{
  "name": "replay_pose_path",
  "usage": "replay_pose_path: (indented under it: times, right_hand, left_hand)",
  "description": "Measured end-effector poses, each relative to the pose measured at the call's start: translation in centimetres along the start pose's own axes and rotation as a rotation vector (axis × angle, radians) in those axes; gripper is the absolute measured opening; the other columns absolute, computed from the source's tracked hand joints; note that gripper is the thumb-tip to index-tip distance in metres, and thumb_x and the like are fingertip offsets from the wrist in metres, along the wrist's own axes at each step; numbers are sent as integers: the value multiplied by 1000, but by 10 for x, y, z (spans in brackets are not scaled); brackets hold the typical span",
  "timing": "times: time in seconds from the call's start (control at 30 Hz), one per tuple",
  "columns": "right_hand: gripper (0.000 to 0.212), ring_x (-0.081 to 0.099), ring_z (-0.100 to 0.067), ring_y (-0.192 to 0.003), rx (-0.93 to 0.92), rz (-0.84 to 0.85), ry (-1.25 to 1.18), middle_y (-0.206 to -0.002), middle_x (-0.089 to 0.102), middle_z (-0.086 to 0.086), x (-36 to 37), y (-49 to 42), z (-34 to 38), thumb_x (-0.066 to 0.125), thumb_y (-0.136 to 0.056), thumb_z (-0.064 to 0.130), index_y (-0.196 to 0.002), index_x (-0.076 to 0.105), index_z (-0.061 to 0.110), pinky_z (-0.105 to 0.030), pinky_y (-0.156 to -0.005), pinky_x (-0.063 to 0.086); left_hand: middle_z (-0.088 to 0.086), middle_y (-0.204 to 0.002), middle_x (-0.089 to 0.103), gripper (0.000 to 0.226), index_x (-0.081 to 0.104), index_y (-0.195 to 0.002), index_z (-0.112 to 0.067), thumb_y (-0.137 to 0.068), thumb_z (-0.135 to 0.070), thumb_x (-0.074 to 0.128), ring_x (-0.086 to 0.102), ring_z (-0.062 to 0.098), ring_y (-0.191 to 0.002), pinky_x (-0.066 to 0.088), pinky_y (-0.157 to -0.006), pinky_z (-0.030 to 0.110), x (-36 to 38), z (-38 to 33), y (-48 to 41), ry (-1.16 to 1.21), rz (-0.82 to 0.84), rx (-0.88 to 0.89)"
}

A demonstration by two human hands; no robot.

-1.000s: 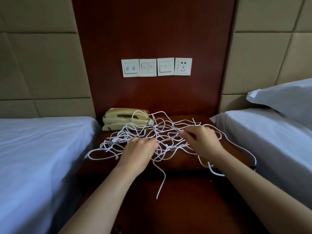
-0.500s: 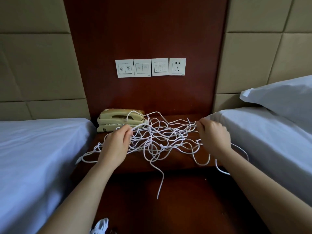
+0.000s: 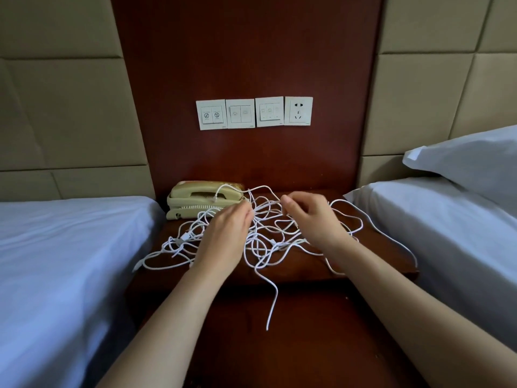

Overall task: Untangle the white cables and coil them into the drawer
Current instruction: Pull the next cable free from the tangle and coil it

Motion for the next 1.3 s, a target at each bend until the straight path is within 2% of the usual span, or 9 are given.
replay_pose_path:
  times: [0.1, 0.33, 0.47, 0.63, 0.8, 0.9, 1.0, 1.13, 1.3]
  right_hand:
    - [33, 26, -4, -42, -62, -136, -47, -46, 33, 11, -22, -4, 7, 49, -97, 18, -66, 55, 8, -18, -42, 20]
    - [34, 26, -3, -40, -24, -393, -103, -40, 34, 11, -57, 3, -5, 45, -99, 18, -66, 51, 12, -15, -42, 19]
    - [35, 27, -5, -46, 51, -519, -161, -50, 34, 5, -78, 3, -18, 43, -99, 23, -67, 51, 13, -21, -45, 23]
    - [36, 27, -2, -40, 194, -523, -185, -41, 33, 12, -77, 7, -43, 43, -99, 23, -66, 54, 15, -16, -41, 23]
    - [34, 39, -9, -55, 296, -565, -160, -60, 47, -2, -83, 10, -59, 43, -99, 20, -69, 56, 11, -25, -54, 33]
    - [26, 43, -9, -52, 325, -495, -19, -62, 55, 0, -80, 9, -66, 45, -97, 16, -78, 63, 11, -26, -54, 35]
    - [24, 45, -10, -49, 329, -310, 180, -77, 67, -6, -67, 4, -68, 45, -95, 15, -90, 69, 15, -26, -50, 34]
    - [45, 59, -17, -79, 219, -34, 356, -80, 67, 0, -36, 1, -44, 32, -101, 33, -89, 70, 12, -35, -83, 39]
    - [39, 61, -20, -69, 63, 280, 307, -72, 66, -6, 7, 9, -18, 41, -98, 34, -76, 61, 8, -36, -71, 47]
  left_hand:
    - [-8, -75, 45, 16, 48, -85, -16, -99, -14, 41, 45, 13, -69, 30, -53, 15, 1, 11, -3, 39, 1, -74]
    - [-5, -69, 46, 21, 48, -78, -13, -98, -14, 43, 44, 17, -60, 26, -56, 30, -4, 33, -3, -34, 26, -86]
    - [-5, -59, 47, 24, 51, -73, -14, -95, -9, 45, 42, 12, -52, 29, -49, 31, -13, 62, 2, 39, 2, -241]
    - [4, -56, 64, 42, 53, -59, -12, -99, -14, 40, 60, 29, -64, 42, -67, 32, -10, 78, 2, 451, 20, -474]
    - [-2, -42, 38, 42, 34, -61, -13, -102, -24, 34, 46, 14, -41, 38, -59, 32, 11, 70, 15, 951, 224, -730]
    - [-2, -48, 29, 39, 34, -64, -15, -102, -23, 31, 33, 13, -39, 48, -71, 40, 18, 59, 18, 1156, 265, -803]
    - [-5, -52, 30, 36, 38, -72, -14, -103, -29, 30, 32, 9, -40, 54, -57, 34, 24, 50, 18, 1022, 277, -761]
    - [-6, -55, 30, 32, 41, -80, -13, -102, -33, 29, 30, 8, -44, 52, -53, 32, 35, 23, 17, 930, 344, -687]
    - [-5, -57, 27, 34, 40, -76, -16, -102, -33, 27, 26, 9, -46, 47, -47, 24, 36, -3, 10, 921, 300, -614]
Point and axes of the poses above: each hand's wrist, its own y-axis away from the middle knuckle, its own x-axis out of the palm, z = x × y, the point moved 7 cm from there along -y, towards the middle knuckle
